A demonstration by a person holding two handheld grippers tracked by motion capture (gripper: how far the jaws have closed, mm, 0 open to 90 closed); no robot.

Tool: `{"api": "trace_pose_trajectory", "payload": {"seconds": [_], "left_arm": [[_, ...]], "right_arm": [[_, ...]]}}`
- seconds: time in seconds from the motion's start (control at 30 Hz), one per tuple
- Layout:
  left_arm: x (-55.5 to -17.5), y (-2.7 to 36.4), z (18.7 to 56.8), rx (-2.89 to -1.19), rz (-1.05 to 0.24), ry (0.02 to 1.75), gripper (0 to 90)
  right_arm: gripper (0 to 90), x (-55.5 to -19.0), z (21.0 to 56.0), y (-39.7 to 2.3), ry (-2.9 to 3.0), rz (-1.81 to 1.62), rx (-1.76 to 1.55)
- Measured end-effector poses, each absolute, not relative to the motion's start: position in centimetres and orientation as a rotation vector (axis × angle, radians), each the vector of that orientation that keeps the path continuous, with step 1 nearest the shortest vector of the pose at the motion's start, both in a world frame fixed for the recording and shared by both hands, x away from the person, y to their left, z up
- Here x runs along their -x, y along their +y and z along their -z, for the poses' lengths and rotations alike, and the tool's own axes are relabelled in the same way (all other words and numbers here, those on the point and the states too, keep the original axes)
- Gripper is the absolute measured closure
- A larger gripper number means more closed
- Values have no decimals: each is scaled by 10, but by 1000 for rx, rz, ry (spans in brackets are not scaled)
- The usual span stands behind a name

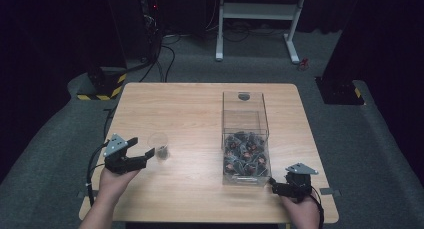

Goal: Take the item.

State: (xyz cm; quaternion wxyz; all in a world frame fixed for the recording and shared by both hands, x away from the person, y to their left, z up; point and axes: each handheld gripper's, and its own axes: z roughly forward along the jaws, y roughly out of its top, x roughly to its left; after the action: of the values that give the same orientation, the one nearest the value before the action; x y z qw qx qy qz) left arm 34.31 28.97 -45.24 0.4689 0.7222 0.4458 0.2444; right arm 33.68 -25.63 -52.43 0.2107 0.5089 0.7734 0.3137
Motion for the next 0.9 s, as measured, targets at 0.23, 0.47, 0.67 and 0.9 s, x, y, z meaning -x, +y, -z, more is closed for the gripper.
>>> {"api": "trace_pose_trajectory", "payload": {"seconds": [0.23,0.47,0.67,0.9], "left_arm": [[-335,304,465,-1804,-581,1121,164],[-326,314,491,-1872,-541,1171,163],[-318,320,515,-1952,-513,1209,161],[-315,319,524,-1970,-497,1212,160]], "right_arm": [[111,-337,524,-256,2146,-874,-1413],[111,-337,525,-256,2146,-873,-1414],[112,-337,524,-256,2145,-874,-1415],[114,-337,525,-256,2142,-873,-1415]]}}
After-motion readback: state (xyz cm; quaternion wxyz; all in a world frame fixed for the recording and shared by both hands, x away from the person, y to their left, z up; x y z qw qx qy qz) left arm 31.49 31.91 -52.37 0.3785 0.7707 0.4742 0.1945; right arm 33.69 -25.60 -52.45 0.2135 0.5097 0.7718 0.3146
